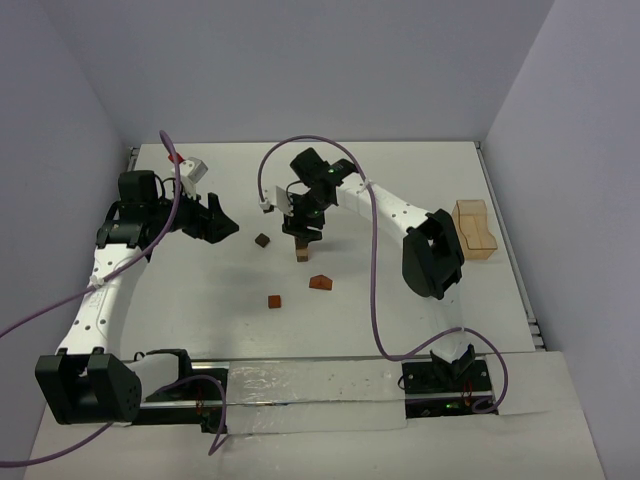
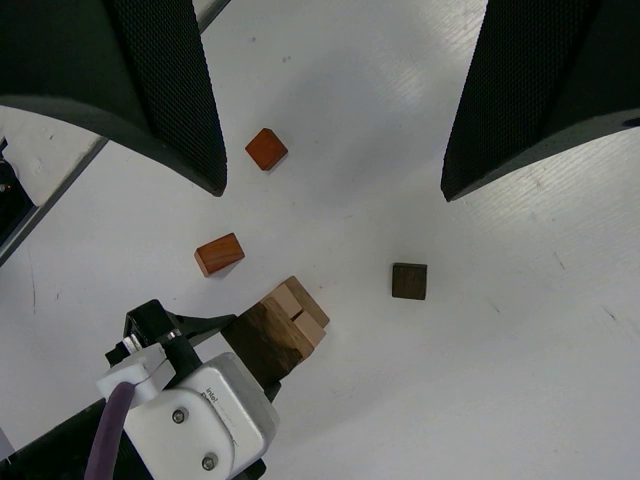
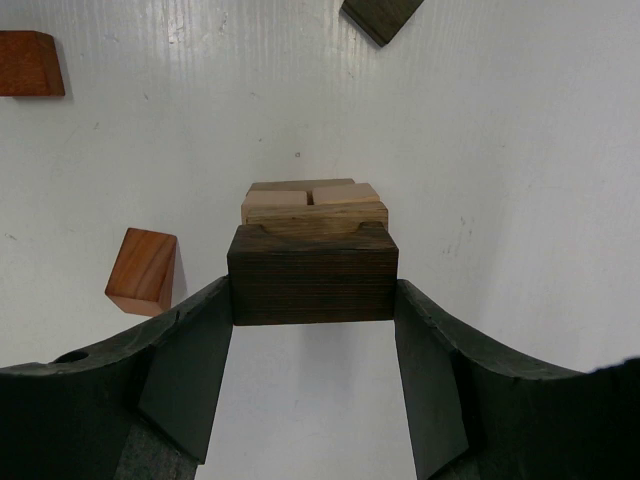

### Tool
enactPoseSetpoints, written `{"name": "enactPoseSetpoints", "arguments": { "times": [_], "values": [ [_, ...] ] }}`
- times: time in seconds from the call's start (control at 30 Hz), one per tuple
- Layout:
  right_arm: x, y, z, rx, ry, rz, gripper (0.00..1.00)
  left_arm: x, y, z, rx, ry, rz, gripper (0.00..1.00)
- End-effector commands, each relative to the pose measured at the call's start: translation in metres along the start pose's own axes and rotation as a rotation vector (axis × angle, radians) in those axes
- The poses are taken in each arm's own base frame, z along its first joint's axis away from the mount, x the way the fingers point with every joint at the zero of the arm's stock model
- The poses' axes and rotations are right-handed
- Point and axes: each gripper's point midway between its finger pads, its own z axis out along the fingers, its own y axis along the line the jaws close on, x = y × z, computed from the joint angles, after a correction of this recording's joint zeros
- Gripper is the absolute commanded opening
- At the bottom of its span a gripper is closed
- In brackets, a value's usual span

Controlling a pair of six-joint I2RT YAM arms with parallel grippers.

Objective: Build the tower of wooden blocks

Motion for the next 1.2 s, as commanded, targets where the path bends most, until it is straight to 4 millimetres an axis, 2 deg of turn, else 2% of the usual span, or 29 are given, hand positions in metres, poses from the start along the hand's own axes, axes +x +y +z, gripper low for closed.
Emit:
{"name": "enactPoseSetpoints", "arguments": {
  "times": [0.0, 0.97, 1.17],
  "values": [
    [-0.0050, 0.0004, 0.0054, -0.001, -0.022, -0.004, 0.35, -0.0202, -0.0031, -0.0027, 0.015, -0.055, 0.043, 0.94],
    [-0.0108, -0.0025, 0.0004, 0.009, -0.031, -0.013, 0.40, -0.0192, -0.0038, -0.0022, 0.021, -0.054, 0.041, 0.94],
    [-0.0095, 0.0000, 0.0012, 0.003, -0.025, -0.018, 0.62, -0.0187, -0.0039, -0.0025, 0.020, -0.053, 0.043, 0.94]
  ]
}}
